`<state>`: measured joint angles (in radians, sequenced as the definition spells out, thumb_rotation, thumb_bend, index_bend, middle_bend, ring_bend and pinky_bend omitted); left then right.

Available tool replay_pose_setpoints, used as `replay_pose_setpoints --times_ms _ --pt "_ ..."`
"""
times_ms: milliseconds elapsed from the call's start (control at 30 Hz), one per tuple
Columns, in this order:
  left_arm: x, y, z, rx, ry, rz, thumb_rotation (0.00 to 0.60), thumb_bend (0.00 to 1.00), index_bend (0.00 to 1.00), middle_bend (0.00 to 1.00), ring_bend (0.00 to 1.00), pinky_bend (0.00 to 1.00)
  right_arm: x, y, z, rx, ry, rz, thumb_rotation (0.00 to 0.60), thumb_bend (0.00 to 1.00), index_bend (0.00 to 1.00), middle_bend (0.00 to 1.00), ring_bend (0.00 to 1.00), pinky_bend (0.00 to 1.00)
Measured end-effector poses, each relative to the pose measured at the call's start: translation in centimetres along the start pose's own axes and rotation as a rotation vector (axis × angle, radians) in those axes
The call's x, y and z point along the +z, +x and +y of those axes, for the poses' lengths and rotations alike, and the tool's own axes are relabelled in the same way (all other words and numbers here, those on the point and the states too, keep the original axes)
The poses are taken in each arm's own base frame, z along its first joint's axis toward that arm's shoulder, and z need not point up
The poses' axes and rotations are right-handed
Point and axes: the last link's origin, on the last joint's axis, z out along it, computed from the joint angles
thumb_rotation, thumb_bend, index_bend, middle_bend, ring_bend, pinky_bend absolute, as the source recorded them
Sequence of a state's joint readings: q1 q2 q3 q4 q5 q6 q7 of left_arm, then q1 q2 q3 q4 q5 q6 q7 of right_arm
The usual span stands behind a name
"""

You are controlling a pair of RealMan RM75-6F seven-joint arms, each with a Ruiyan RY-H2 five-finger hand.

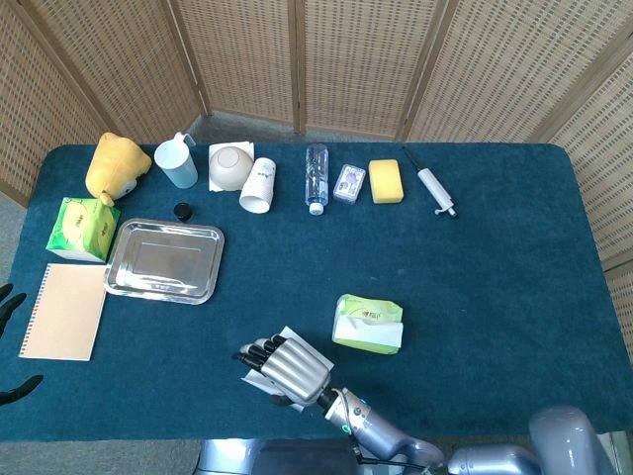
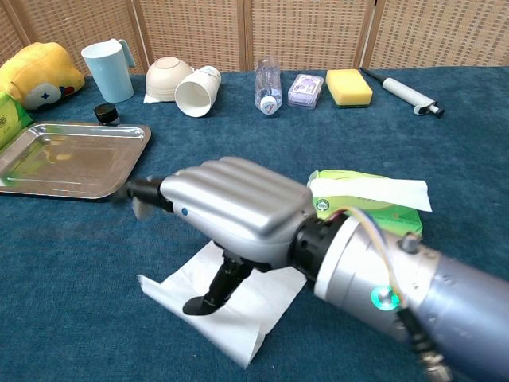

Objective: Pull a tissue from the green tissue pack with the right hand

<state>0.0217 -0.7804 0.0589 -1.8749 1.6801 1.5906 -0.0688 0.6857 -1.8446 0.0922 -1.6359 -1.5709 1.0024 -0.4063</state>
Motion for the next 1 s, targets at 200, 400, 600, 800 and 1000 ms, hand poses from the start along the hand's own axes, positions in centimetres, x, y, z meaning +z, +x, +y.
replay_pose_setpoints --times_ms 200,400,600,800,1000 --pt "0.0 -0.1 0.3 0.006 -0.006 -0.001 0.6 0.0 0.0 0.0 0.0 0.0 -2.0 3.5 0.7 -0.083 0.001 0.014 0.599 0.0 0.0 0.0 0.04 0.28" --pt "-0.1 -0.3 0.5 0.011 -0.012 -0.006 0.6 0.0 0.0 0.0 0.0 0.0 -4.8 6.4 3.6 -0.178 -0.015 0.063 0.599 0.0 0.0 0.0 0.07 0.3" --pt "-0.1 -0.5 0.8 0.019 -0.016 -0.015 0.6 0.0 0.0 0.0 0.0 0.0 -8.7 8.4 8.4 -0.19 -0.103 0.135 0.6 0.0 0.0 0.0 0.08 0.3" --pt "0.0 -0.7 1.1 0.021 -0.018 -0.02 0.6 0.0 0.0 0.0 0.0 0.0 -14.0 10.0 13.8 -0.227 -0.186 0.192 0.6 0.0 0.0 0.01 0.09 0.3" --pt "0.0 -0.6 1.0 0.018 -0.011 -0.014 0.6 0.0 0.0 0.0 0.0 0.0 -20.7 10.7 17.1 -0.282 -0.335 0.23 0.591 0.0 0.0 0.0 0.08 0.27"
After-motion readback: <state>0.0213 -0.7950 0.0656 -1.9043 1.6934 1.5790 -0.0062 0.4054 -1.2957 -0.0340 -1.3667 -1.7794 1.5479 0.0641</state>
